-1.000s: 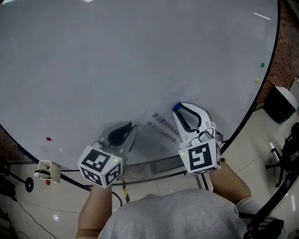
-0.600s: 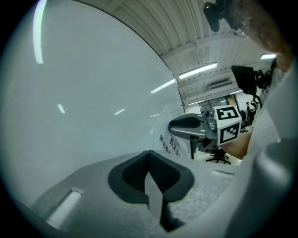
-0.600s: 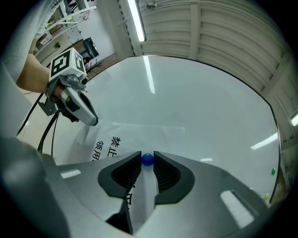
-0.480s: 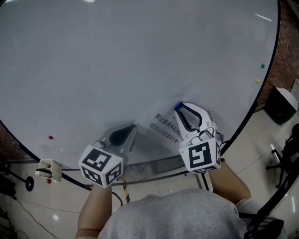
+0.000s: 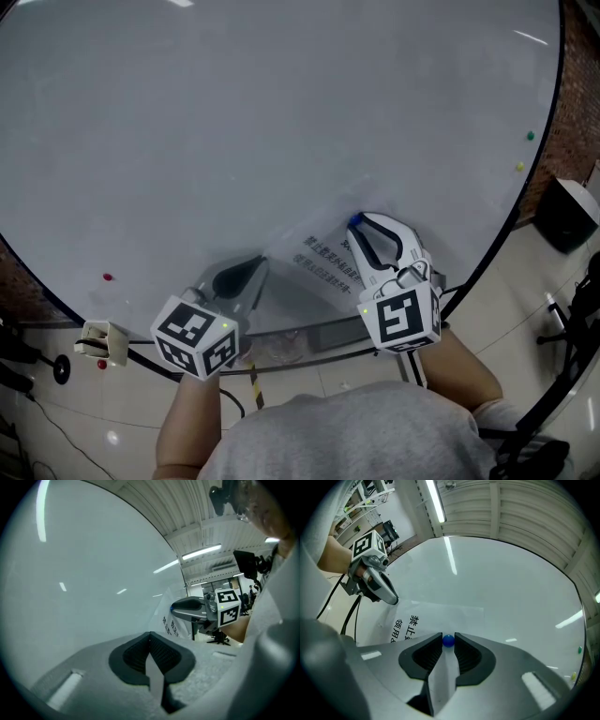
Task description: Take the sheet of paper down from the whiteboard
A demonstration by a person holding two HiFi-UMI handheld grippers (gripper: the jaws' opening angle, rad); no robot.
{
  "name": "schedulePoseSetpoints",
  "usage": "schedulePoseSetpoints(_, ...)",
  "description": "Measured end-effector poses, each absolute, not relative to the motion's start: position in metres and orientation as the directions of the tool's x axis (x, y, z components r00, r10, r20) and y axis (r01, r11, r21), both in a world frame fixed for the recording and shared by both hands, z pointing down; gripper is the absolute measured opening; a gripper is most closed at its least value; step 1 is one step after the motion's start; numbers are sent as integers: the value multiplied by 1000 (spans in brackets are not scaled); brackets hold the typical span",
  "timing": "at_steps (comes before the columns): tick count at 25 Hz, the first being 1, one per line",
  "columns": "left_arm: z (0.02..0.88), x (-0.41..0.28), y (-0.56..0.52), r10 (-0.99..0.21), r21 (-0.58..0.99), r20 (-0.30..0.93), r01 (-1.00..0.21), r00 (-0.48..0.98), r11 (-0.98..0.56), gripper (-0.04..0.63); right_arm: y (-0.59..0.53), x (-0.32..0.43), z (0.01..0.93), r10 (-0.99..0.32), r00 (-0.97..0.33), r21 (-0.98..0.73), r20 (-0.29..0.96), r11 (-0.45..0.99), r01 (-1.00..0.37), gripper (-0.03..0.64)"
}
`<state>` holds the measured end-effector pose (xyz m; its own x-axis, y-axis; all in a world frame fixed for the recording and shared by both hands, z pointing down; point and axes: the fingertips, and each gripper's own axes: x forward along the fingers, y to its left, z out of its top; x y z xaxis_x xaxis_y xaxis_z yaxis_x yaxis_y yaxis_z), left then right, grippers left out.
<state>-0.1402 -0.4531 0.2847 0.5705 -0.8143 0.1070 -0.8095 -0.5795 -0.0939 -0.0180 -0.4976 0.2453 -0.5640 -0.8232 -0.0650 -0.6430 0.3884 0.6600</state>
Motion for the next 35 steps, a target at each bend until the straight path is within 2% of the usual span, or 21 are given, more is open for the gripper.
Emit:
schedulePoseSetpoints(19,291,-206,-440,-874,-90,97,-871,475,-483,2,-492,-45,252,-808,-585,669,-76,393,-630,81)
schedulePoseSetpoints(27,289,-253,-431,-919,-77,85,-917,384,-391,2,-493,-47,251,-816,-572,671,-84,378,-638,81)
schedulePoseSetpoints(35,302,-246,-423,-905,-73,111,-905,411,-420,2,-493,-46,253,-827,-556,677,-84,362,-641,84)
